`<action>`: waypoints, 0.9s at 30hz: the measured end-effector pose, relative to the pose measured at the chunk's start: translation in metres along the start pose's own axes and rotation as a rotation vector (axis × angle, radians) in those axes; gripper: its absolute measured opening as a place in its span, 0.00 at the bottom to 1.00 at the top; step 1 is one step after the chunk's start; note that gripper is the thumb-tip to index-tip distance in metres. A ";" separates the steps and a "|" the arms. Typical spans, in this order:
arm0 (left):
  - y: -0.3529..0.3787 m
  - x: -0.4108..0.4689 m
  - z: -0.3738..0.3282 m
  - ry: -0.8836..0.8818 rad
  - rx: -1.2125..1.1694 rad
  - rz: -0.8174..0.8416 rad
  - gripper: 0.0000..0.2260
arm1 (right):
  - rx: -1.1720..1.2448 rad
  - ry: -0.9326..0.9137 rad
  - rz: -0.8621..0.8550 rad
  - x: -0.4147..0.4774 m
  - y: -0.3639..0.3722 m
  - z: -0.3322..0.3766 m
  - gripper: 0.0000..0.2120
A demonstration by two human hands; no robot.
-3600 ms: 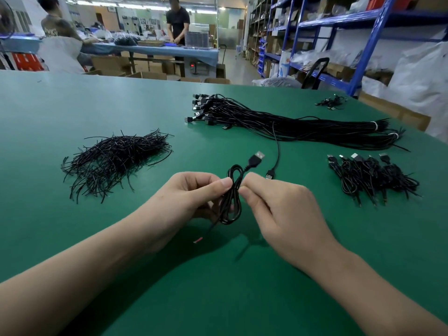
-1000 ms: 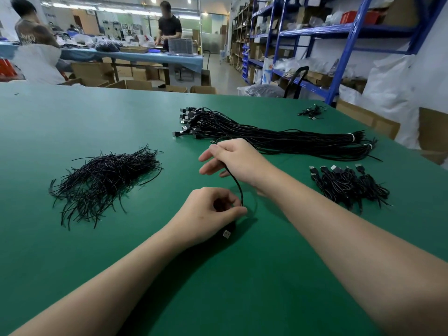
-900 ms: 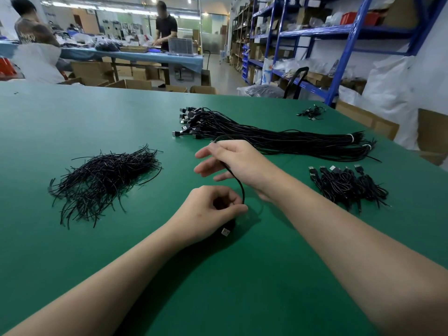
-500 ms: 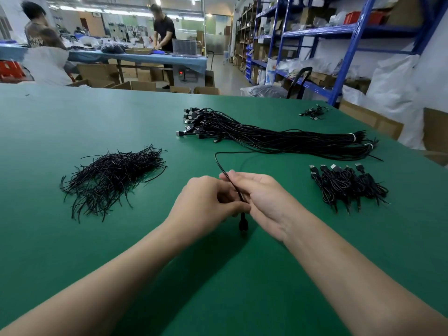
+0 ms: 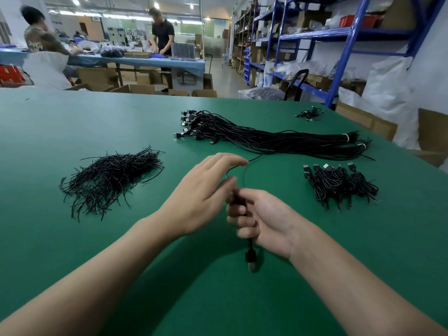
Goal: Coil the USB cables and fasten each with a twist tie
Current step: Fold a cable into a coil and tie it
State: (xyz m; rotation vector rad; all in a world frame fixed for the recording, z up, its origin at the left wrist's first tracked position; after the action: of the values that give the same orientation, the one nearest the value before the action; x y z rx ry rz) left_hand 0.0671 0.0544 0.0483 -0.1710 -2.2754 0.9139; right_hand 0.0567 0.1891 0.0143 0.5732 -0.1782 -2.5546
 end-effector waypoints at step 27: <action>-0.011 -0.014 0.011 -0.038 -0.322 -0.165 0.12 | -0.204 -0.162 0.574 -0.052 0.006 0.006 0.16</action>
State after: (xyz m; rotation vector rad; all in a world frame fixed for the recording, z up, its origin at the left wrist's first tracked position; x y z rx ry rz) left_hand 0.0722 0.0350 0.0417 -0.1043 -2.4196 0.4671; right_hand 0.0976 0.2101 0.0400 0.1954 -0.1153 -2.0241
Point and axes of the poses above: each hand's wrist, its own x-axis towards the middle knuckle, its own y-axis out of the palm, z = x × y, the point moved 3 cm from there along x, towards the middle knuckle, and after that the axes turned 8 degrees about -x, right-handed, at the moved point
